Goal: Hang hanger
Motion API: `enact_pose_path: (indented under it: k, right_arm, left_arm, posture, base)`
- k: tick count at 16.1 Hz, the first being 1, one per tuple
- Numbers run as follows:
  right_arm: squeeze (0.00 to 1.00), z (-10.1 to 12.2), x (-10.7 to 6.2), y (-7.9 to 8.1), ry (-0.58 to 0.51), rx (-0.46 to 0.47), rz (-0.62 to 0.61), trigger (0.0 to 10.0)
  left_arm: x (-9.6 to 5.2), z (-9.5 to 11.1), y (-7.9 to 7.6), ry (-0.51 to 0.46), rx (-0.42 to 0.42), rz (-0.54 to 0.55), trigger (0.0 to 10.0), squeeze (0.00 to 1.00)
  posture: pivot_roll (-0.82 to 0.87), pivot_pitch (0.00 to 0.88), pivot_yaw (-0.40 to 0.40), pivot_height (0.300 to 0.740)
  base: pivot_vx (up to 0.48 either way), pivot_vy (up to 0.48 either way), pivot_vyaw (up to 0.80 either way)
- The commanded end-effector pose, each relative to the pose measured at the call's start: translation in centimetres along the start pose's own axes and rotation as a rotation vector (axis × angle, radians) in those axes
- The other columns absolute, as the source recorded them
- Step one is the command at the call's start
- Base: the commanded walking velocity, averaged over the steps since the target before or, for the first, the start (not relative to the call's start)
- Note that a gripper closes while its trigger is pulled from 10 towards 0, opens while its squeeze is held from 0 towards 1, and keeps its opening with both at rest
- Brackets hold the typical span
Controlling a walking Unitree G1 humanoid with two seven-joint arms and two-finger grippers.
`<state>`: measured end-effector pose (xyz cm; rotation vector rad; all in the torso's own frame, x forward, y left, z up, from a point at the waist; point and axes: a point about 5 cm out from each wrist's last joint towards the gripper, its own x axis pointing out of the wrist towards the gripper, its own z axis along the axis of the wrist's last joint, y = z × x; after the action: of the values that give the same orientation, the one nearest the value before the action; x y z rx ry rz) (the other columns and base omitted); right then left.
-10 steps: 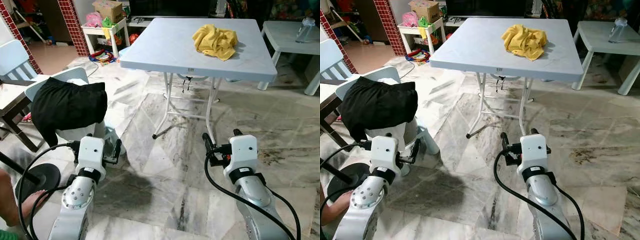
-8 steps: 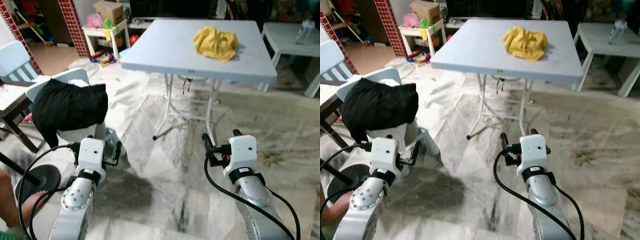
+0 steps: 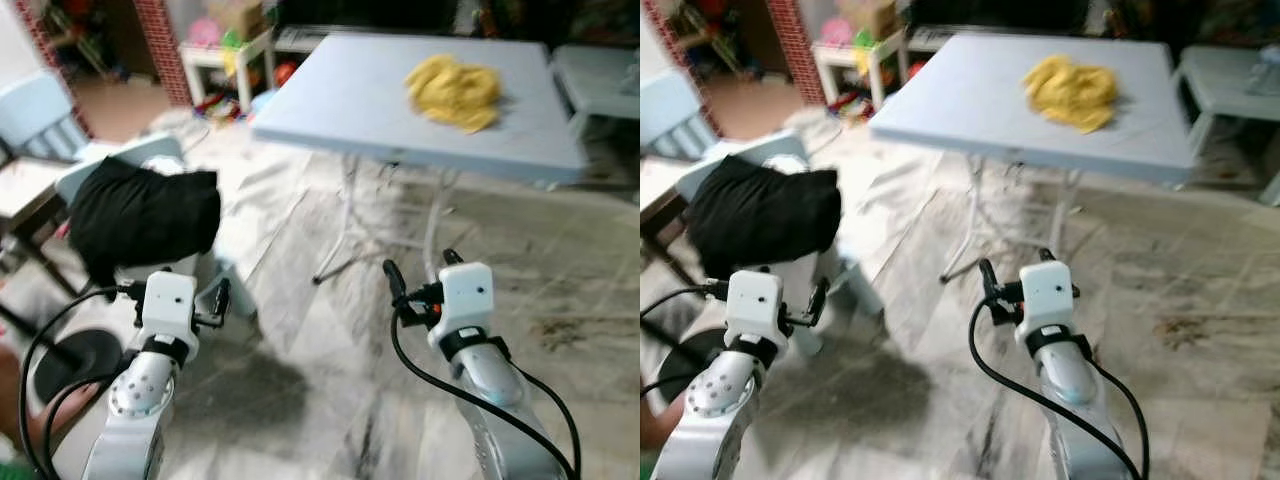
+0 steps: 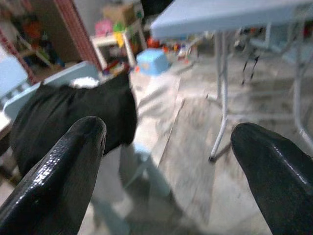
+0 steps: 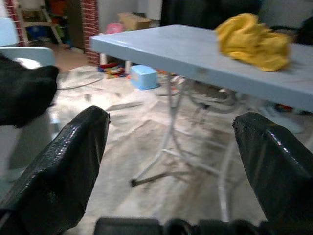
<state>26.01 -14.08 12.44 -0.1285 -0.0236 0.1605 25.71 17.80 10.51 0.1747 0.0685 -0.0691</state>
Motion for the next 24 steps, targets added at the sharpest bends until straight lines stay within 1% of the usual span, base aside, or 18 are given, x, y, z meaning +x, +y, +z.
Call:
enact_pose_path:
  k: [1,3,5,9,13,19,21,22,23,24]
  right_arm:
    - [0.0,-0.2,-0.2,-0.4,0.01,-0.001,-0.012,10.0]
    - [0.0,-0.4,-0.3,-0.3,0.015,-0.007,-0.006,10.0]
    - [0.0,-0.3,-0.2,-0.1,0.011,-0.01,0.007,10.0]
    - [0.0,-0.1,0.1,-0.1,0.003,-0.018,0.022,10.0]
    - [0.0,-0.1,0.0,0.0,0.006,-0.017,0.028,10.0]
    - [0.0,-0.1,0.1,0.0,0.006,-0.018,0.028,10.0]
    - [0.0,0.3,0.1,-0.3,-0.023,0.005,0.011,10.0]
    - [0.0,0.9,-0.1,-0.8,-0.056,0.022,-0.015,10.0]
    - [0.0,1.0,-0.2,-1.1,-0.064,0.027,-0.027,10.0]
    - [0.0,1.1,-0.6,-2.4,-0.065,0.033,-0.089,10.0]
  left_arm:
    - [0.0,0.0,-0.6,0.001,-0.013,-0.024,10.0,0.0]
    - [0.0,0.0,-0.6,0.003,-0.014,-0.025,10.0,0.0]
    - [0.0,-0.4,-0.5,0.02,-0.029,-0.005,10.0,0.0]
    - [0.1,-0.3,-0.5,0.016,-0.032,0.0,10.0,0.0]
    - [0.2,-0.3,-0.7,0.015,-0.038,-0.001,10.0,0.0]
    - [0.4,-0.4,-0.8,0.015,-0.041,-0.002,10.0,0.0]
    - [0.4,-0.3,-0.8,0.012,-0.043,-0.002,10.0,0.0]
    - [0.4,-0.3,-0.8,0.006,-0.051,-0.002,10.0,0.0]
    - [0.4,-0.4,-0.7,0.005,-0.052,-0.001,10.0,0.0]
    - [0.2,-0.1,-0.4,-0.015,-0.058,0.005,10.0,0.0]
  posture:
    - [-0.02,0.036,0.033,0.74]
    - [-0.02,0.036,0.03,0.74]
    - [-0.02,0.035,0.025,0.74]
    - [-0.02,0.033,0.016,0.74]
    - [-0.02,0.033,0.015,0.74]
    - [-0.03,0.033,0.011,0.74]
    - [-0.02,0.029,0.007,0.74]
    - [-0.02,0.021,0.011,0.74]
    - [-0.02,0.014,0.015,0.74]
    - [-0.01,0.003,0.027,0.74]
  base:
    - [0.349,0.0,0.0]
    - [0.351,0.0,0.0]
    - [0.352,0.0,0.46]
    - [0.352,0.0,0.79]
    - [0.35,0.0,0.66]
    - [0.348,0.0,0.0]
    - [0.347,0.0,0.0]
    - [0.292,0.0,0.0]
    - [0.0,0.0,0.0]
    - [0.0,0.0,0.0]
